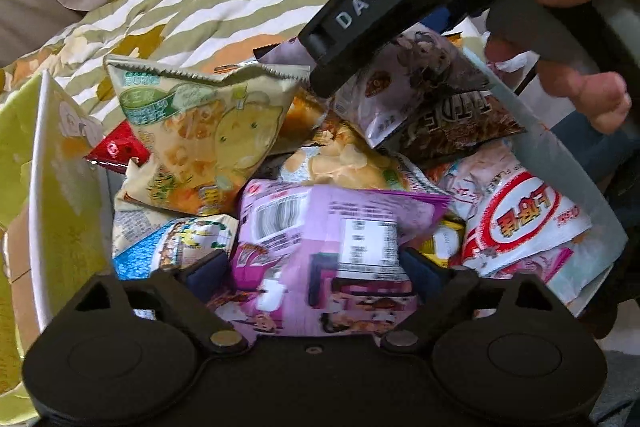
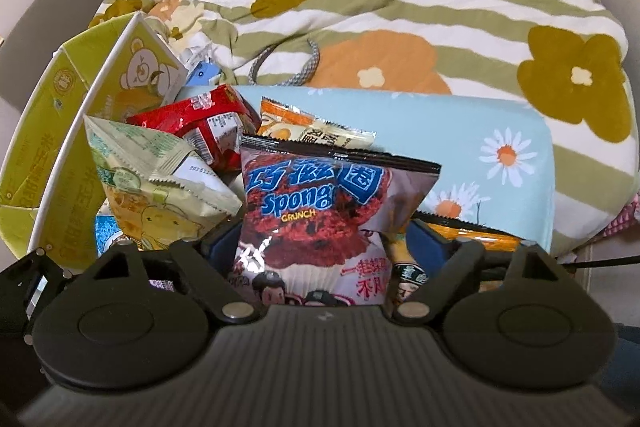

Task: Organize snacks
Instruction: 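Grasp a purple snack bag with the left gripper while the right grasps a blue Spongo bag, then carry both bags over the box and open both grippers to drop them in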

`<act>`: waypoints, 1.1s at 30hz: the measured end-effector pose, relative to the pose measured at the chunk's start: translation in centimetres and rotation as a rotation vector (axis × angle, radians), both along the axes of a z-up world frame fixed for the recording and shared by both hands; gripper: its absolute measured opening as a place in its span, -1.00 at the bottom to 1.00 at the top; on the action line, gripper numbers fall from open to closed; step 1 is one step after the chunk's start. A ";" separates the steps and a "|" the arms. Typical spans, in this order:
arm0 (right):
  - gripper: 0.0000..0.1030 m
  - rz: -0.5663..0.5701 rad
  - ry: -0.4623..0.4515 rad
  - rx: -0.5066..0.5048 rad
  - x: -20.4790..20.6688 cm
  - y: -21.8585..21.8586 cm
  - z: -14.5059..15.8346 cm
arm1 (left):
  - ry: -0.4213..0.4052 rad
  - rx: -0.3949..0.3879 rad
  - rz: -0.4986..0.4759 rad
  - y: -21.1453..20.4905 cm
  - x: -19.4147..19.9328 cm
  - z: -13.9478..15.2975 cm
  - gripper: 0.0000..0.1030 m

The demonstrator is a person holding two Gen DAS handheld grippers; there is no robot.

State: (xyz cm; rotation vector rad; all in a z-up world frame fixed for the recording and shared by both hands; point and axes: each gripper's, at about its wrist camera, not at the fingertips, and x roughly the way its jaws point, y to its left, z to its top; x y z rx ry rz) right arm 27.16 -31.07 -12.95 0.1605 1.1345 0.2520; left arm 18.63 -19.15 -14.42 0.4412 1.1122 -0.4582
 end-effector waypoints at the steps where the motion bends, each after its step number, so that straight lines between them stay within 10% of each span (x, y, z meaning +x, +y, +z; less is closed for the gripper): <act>1: 0.89 0.000 -0.003 -0.003 0.0 0.1 0.0 | -0.003 0.000 -0.004 -0.1 0.0 0.0 0.71; 12: 0.55 0.004 -0.027 -0.022 -0.4 0.3 0.5 | -0.048 -0.013 -0.022 -0.2 -1.6 0.6 0.50; 33: 0.53 -0.056 -0.152 -0.059 -5.3 -0.5 5.7 | -0.189 -0.084 0.007 1.1 -6.1 5.5 -0.03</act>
